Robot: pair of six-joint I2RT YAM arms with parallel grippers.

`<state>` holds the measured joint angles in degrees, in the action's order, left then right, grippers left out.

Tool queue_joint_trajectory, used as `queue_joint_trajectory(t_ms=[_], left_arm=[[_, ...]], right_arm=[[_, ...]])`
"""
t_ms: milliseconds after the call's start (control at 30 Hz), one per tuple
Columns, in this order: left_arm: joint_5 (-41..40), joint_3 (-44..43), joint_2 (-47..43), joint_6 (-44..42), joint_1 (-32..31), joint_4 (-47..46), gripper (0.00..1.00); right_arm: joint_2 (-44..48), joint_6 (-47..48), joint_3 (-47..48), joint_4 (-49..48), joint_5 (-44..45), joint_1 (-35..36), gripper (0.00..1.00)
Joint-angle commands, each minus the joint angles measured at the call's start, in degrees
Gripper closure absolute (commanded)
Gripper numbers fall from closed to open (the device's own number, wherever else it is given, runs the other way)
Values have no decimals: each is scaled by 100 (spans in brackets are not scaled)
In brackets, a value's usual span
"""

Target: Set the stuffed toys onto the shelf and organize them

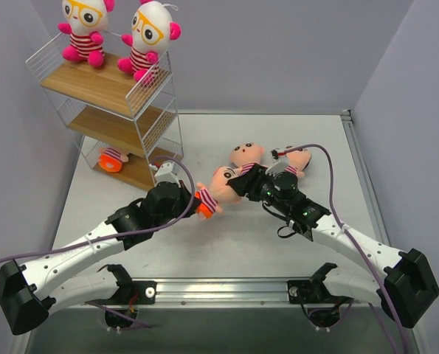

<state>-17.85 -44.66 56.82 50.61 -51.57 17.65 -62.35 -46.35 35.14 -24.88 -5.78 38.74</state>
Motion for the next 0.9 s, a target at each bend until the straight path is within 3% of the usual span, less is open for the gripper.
queue_joint_trajectory(t_ms=[0,67,200,500,867], left_arm=[[-202,-7,-145,177,261,536,98],[-202,45,-215,291,419,976,98],[-228,230,-487,537,911,1600,97],[-948,-50,-935,784,1808,3708,98],[-1950,-595,-1015,828,2563,4730,98]], right_arm=[[-49,20,46,-342,59,46,53],[-76,47,64,-254,94,46,38],[-50,152,72,-105,182,46,24],[3,258,64,19,341,46,18],[126,451,2,-25,306,37,17]])
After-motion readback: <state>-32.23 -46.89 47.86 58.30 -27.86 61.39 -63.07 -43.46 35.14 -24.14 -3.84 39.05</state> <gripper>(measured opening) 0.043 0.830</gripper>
